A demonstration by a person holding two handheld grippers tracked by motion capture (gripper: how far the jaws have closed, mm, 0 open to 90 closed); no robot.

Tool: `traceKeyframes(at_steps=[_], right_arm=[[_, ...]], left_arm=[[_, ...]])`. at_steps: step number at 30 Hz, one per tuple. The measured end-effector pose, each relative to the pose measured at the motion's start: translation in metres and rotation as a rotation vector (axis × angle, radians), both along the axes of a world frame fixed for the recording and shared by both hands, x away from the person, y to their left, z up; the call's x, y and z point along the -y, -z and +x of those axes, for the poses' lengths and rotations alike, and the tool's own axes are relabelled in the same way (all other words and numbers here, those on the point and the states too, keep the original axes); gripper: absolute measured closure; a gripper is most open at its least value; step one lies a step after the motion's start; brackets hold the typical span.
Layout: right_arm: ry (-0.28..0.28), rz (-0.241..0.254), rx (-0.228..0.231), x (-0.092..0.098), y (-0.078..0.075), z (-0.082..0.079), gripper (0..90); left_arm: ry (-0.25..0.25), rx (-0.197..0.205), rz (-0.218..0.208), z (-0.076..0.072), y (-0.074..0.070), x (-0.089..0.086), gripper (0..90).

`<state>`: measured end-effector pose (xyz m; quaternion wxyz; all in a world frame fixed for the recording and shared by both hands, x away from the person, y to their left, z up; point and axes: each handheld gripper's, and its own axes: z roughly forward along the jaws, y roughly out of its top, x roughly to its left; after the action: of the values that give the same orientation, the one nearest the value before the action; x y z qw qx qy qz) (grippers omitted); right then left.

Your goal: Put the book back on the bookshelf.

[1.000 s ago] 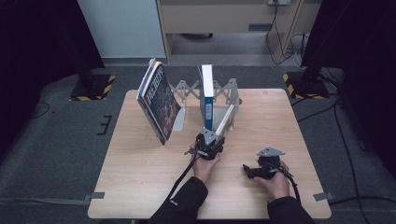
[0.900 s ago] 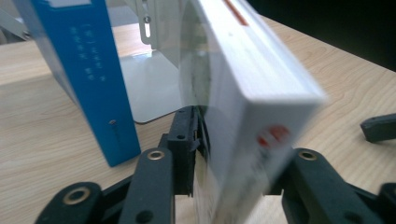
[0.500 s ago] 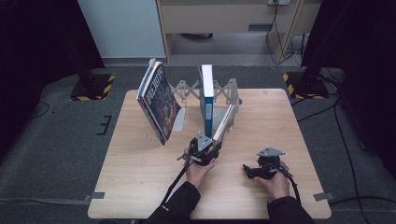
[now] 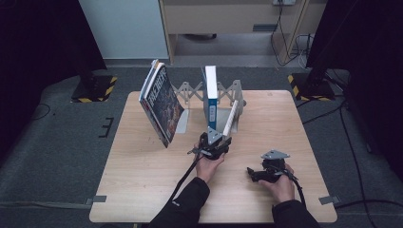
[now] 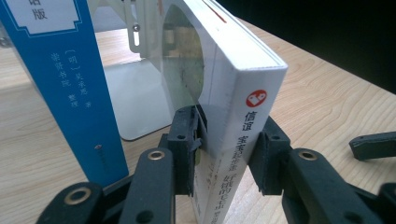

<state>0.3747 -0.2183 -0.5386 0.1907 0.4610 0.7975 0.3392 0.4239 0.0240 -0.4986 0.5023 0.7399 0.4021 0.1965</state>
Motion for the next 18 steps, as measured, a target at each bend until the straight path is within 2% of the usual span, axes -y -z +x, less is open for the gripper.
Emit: traceKeyframes(at_steps=[1, 2, 5, 8, 12, 18], right_arm=[[0.000, 0.000, 0.000, 0.000, 0.000, 0.000, 6.9], [-0.002, -0.001, 0.002, 0.000, 0.000, 0.000, 6.8], [-0.002, -0.001, 0.002, 0.000, 0.000, 0.000, 6.8], [0.000, 0.000, 0.001, 0.000, 0.000, 0.000, 6.7], [0.001, -0.001, 0.001, 0.000, 0.000, 0.000, 6.7], [0.001, -0.001, 0.001, 0.000, 0.000, 0.000, 6.6]], left_arm=[[0.008, 0.000, 0.008, -0.001, 0.000, 0.000, 63.4], [0.032, 0.012, -0.002, -0.005, 0.002, -0.003, 62.5], [0.056, 0.018, -0.011, -0.011, 0.001, -0.005, 63.2], [0.070, 0.043, 0.012, -0.016, -0.003, -0.007, 63.2], [0.079, 0.048, 0.000, -0.014, -0.007, -0.009, 65.0], [0.094, 0.040, 0.008, -0.009, -0.008, -0.004, 65.4]])
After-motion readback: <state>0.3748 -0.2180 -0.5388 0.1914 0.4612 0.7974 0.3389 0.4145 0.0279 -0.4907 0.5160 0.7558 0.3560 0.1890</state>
